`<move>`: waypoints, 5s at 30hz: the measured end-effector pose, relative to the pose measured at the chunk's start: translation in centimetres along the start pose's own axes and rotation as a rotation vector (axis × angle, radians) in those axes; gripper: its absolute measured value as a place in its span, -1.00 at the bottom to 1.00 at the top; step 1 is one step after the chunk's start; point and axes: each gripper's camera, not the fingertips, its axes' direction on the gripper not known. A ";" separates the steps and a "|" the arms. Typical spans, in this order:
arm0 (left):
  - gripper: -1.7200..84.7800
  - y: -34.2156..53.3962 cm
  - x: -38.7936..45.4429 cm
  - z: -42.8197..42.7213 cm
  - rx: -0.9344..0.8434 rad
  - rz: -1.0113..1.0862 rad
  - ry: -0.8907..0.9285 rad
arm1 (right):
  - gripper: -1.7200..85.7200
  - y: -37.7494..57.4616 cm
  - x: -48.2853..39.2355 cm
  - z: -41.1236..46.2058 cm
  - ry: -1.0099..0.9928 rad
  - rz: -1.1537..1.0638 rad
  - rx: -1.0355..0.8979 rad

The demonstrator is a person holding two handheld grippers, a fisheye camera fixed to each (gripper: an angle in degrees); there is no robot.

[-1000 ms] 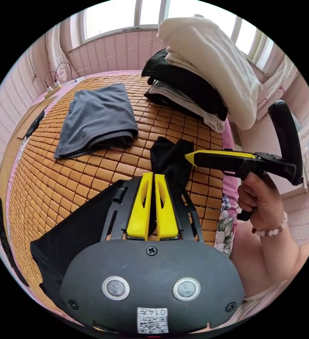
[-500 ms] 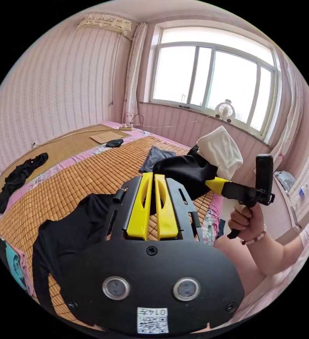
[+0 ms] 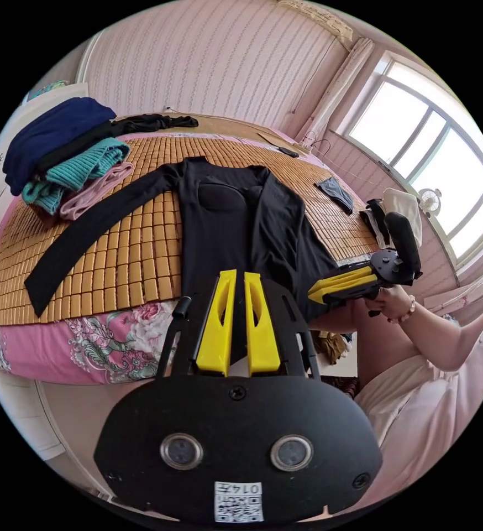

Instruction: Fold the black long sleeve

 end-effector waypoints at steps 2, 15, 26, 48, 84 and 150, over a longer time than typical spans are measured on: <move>-0.84 -0.2 0.3 0.5 0.002 0.016 0.005 | -0.85 -0.7 0.4 0.5 0.024 0.053 0.000; -0.97 -2.5 0.7 3.9 -0.180 0.119 0.007 | -0.90 -7.9 1.3 8.3 0.241 0.129 -0.049; -0.98 -3.1 -2.8 -6.2 -0.021 0.041 -0.008 | -0.94 -11.4 1.5 5.3 0.070 -0.039 0.091; -0.95 -26.5 0.4 2.1 0.032 0.333 0.059 | -0.77 -11.2 33.2 -1.9 0.315 0.377 0.229; -0.80 -43.2 5.5 19.6 -0.185 0.382 0.012 | -0.95 -9.9 51.5 3.2 -0.010 0.492 0.317; -0.98 15.4 -36.5 -24.6 0.470 -0.933 -0.423 | -0.98 -56.1 -19.4 63.8 0.310 -0.581 -0.316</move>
